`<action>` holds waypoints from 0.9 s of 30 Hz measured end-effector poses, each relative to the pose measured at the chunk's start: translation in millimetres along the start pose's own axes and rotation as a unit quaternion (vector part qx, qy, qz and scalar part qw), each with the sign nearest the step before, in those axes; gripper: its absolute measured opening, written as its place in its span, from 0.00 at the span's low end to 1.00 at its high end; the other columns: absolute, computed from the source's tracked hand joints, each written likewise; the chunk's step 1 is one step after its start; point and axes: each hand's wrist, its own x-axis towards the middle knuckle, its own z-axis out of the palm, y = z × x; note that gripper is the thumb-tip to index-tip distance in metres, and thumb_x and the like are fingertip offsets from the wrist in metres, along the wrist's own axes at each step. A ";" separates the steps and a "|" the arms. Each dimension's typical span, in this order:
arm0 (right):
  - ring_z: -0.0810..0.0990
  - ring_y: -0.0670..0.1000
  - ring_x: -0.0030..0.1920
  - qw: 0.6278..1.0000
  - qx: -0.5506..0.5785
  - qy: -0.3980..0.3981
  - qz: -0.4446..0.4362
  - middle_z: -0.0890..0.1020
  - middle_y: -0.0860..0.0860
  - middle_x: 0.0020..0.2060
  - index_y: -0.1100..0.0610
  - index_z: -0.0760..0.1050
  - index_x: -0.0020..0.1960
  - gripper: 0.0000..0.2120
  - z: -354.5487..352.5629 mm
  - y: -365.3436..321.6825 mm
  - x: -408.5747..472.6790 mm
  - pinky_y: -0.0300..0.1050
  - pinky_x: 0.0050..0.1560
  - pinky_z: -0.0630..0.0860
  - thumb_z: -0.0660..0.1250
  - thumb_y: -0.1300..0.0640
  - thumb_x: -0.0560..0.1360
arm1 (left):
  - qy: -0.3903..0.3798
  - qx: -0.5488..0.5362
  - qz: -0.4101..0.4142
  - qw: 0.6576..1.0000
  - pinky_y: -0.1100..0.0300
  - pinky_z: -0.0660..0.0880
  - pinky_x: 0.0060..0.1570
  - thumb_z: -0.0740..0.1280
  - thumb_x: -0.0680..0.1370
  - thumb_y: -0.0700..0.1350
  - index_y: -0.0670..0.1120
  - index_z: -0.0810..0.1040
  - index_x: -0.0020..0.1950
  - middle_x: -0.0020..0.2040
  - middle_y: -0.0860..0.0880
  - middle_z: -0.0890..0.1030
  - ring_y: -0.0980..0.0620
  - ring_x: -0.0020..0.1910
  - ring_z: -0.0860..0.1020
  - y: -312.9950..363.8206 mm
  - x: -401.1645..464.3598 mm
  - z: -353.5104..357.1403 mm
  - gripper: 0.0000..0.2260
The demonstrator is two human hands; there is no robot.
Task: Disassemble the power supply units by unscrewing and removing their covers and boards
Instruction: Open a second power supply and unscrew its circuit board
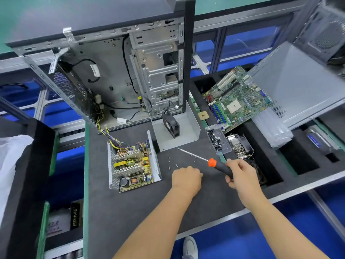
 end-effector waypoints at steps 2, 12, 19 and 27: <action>0.73 0.49 0.26 1.000 0.005 -0.003 -0.004 0.77 0.49 0.28 0.57 0.77 0.43 0.09 -1.8 -0.2 0.2 0.39 0.25 0.67 0.66 0.53 0.78 | -0.004 -0.011 -0.008 1.000 0.52 0.69 0.49 0.55 0.86 0.54 0.45 0.79 0.62 0.60 0.42 0.80 0.38 0.59 0.79 -1.2 1.7 -0.1 0.18; 0.74 0.50 0.29 0.998 0.025 -0.035 -0.050 0.77 0.51 0.28 0.50 0.76 0.37 0.11 9.6 -22.2 -6.5 0.40 0.28 0.69 0.67 0.49 0.77 | 0.077 -0.137 0.016 0.987 0.50 0.72 0.46 0.56 0.83 0.62 0.46 0.76 0.52 0.52 0.46 0.79 0.41 0.50 0.79 -21.6 -43.8 9.9 0.21; 0.82 0.54 0.36 0.978 0.006 -0.158 -0.132 0.84 0.48 0.38 0.48 0.80 0.46 0.02 35.5 -62.4 -24.9 0.48 0.42 0.78 0.72 0.54 0.75 | 0.225 -0.208 -0.012 0.952 0.59 0.67 0.33 0.61 0.83 0.57 0.52 0.66 0.37 0.34 0.55 0.69 0.54 0.31 0.70 -78.8 -110.7 46.6 0.17; 0.78 0.46 0.30 0.909 -0.212 -0.158 -0.322 0.81 0.44 0.33 0.44 0.78 0.42 0.08 77.9 -117.0 -57.7 0.32 0.29 0.70 0.75 0.54 0.70 | 0.348 -0.167 -0.209 0.898 0.52 0.72 0.44 0.75 0.74 0.52 0.50 0.78 0.47 0.46 0.52 0.78 0.49 0.46 0.73 -161.3 -145.0 78.4 0.09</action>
